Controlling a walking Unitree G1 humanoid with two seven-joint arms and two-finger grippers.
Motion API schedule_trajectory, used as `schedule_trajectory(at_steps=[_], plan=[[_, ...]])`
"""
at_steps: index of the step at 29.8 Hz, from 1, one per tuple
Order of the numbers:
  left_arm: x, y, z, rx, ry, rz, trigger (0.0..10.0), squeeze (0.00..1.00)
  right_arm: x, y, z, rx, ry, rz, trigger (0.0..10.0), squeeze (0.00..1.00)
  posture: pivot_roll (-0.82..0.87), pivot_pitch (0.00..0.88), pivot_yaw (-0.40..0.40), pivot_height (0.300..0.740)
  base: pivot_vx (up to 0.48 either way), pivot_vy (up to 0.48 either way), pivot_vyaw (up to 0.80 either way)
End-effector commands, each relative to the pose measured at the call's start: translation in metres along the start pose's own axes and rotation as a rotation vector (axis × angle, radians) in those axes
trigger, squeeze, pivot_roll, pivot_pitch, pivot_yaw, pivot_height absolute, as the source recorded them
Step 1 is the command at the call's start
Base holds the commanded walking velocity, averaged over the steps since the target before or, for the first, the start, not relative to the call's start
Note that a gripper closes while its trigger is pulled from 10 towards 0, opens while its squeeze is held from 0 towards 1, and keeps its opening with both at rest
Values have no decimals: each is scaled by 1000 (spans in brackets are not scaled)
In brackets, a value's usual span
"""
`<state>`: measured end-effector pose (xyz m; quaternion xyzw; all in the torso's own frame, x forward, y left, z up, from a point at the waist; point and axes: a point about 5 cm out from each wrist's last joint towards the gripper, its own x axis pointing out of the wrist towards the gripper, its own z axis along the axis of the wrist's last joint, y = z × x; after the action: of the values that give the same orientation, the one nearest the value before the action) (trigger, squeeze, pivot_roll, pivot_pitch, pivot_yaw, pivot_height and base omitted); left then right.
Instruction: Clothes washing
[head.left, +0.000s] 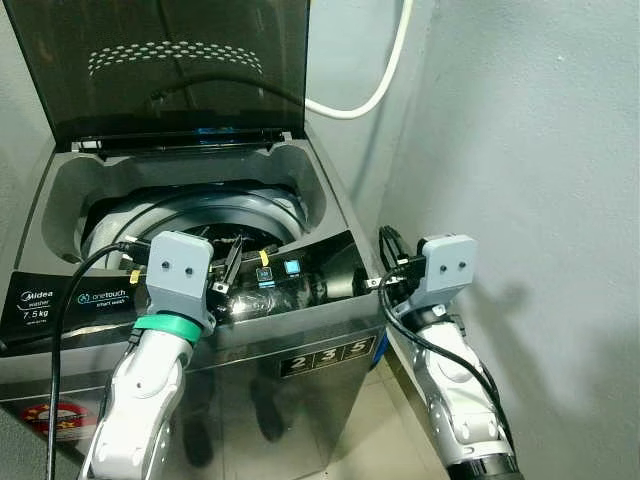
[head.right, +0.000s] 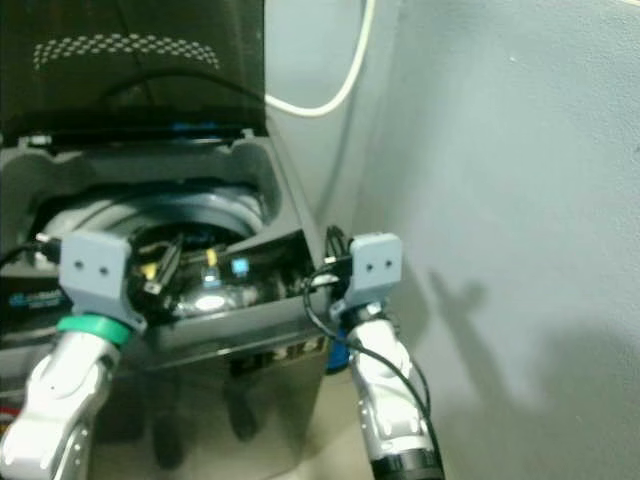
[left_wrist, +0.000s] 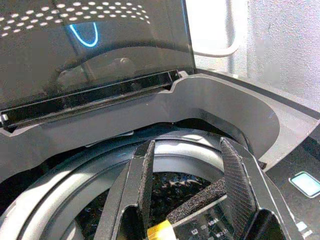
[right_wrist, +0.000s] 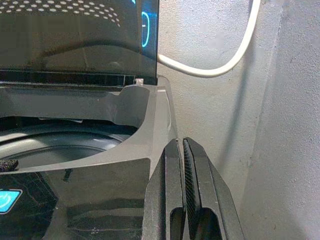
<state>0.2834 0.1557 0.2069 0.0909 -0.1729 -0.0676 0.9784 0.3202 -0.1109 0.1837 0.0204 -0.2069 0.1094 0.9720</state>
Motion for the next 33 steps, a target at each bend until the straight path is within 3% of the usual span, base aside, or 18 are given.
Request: schedule_trajectory(at_steps=[1, 33], plan=[[0, -2, -1, 4, 5, -7, 10000, 0, 0, -1, -3, 1, 13, -9, 10000, 0, 84, 16, -24, 740, 0, 0, 0], [0, -2, -1, 7, 7, -7, 10000, 0, 0, -1, -3, 3, 15, -11, 10000, 0, 85, 22, -24, 740, 0, 0, 25]])
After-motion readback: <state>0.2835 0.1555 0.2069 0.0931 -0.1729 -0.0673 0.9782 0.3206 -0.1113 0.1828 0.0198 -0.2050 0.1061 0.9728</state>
